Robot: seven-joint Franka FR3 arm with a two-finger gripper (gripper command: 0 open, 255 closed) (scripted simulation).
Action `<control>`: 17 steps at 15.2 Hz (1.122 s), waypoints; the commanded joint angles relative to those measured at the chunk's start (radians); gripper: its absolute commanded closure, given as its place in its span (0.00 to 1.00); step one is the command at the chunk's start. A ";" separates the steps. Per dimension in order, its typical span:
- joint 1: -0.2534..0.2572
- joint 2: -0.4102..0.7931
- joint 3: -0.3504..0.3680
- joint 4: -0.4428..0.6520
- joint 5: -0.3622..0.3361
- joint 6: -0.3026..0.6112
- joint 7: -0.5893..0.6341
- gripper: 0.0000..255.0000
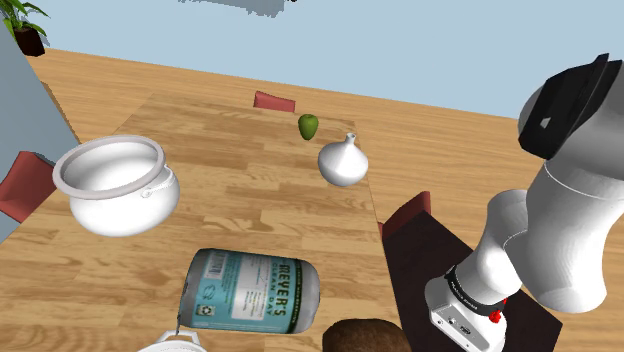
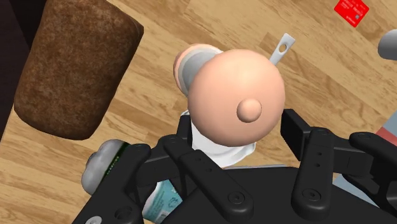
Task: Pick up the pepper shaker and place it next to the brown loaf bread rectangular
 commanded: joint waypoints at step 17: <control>-0.088 -0.062 0.005 -0.314 0.046 0.270 -0.004 1.00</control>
